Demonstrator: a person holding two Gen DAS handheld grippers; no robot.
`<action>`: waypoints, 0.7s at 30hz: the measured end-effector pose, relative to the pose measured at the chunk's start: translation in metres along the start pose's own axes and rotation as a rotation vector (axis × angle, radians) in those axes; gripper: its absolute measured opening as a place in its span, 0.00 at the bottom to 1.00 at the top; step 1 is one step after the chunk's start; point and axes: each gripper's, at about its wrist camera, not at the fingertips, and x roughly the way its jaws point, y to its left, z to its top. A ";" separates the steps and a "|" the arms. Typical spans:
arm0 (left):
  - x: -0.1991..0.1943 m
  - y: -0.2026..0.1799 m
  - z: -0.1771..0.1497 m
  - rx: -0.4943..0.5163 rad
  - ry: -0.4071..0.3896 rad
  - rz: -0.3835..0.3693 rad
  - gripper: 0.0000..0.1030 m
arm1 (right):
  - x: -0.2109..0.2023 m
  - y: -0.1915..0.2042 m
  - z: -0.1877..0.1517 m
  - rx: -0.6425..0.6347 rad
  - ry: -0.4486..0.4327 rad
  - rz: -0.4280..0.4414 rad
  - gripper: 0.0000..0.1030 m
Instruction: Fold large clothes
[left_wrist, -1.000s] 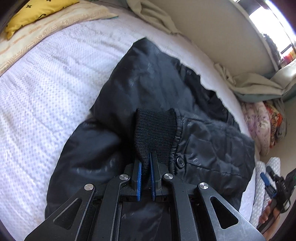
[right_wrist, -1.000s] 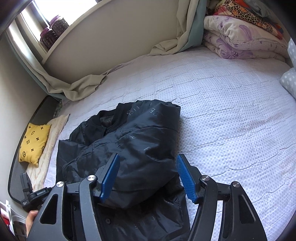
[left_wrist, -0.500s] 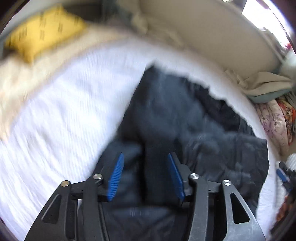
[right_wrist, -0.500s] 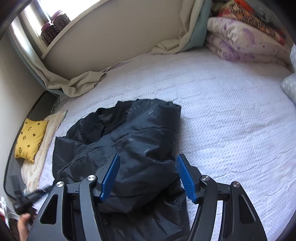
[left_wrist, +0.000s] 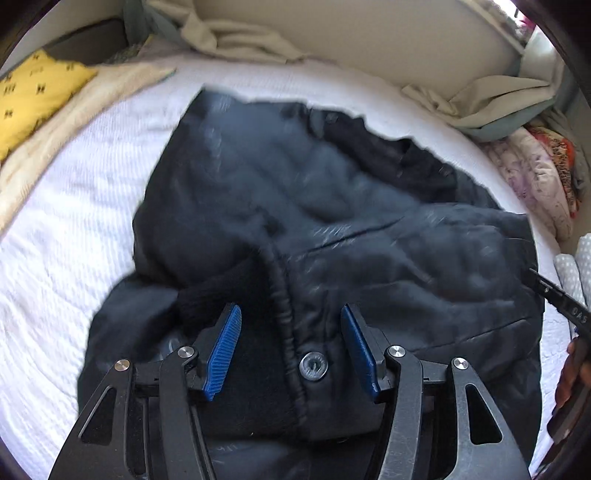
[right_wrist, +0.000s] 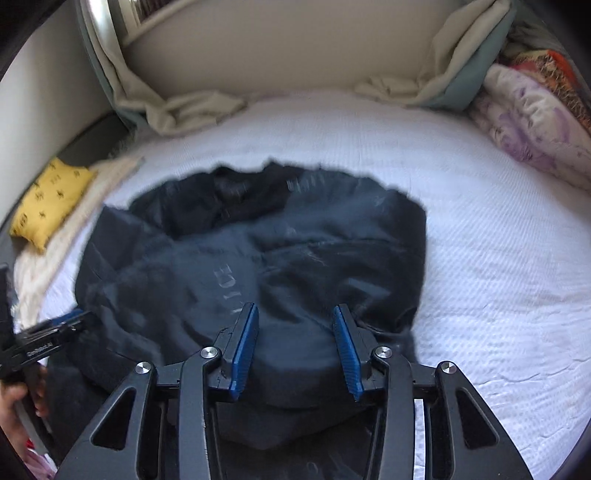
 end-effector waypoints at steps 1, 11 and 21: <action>0.003 0.002 -0.002 -0.012 0.007 -0.004 0.60 | 0.007 -0.001 -0.003 0.002 0.016 -0.006 0.39; 0.017 -0.011 -0.011 0.067 0.007 0.073 0.62 | 0.049 -0.006 -0.025 -0.041 0.065 -0.035 0.36; 0.012 -0.012 -0.006 0.091 -0.016 0.095 0.64 | 0.049 -0.010 -0.033 -0.043 0.030 -0.030 0.35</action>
